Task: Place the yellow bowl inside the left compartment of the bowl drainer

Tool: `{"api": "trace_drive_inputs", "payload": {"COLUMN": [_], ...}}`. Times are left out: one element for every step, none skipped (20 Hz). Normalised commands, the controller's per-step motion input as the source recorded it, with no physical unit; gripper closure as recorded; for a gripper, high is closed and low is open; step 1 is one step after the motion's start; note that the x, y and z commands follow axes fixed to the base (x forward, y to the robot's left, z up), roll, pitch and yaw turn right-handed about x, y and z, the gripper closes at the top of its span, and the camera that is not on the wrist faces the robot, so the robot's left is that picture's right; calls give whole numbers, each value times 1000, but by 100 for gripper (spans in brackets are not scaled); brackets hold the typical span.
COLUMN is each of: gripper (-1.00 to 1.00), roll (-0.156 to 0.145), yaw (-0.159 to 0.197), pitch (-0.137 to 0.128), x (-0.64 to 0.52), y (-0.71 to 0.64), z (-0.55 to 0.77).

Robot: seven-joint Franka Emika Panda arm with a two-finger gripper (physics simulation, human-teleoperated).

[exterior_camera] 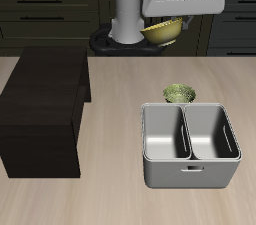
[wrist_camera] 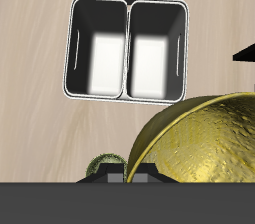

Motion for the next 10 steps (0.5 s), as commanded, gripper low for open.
{"api": "trace_drive_inputs", "payload": {"gripper": [100, 100, 100, 100, 100, 100, 100, 100, 100, 100], "roll": [-4, -25, -21, -26, 0, 11, -34, -9, -4, -2], "yaw": [4, 50, -15, 34, 0, 15, -9, -2, 17, 32], "pitch": [-8, -27, 59, 11, 0, -5, 14, 29, -37, -11], "x": [114, 184, 279, 213, -13, 239, 277, 262, 214, 236], "y": [63, 262, 188, 168, -39, 149, 120, 107, 171, 79], "z": [51, 89, -15, 21, 7, 64, 8, -1, 72, 14]}}
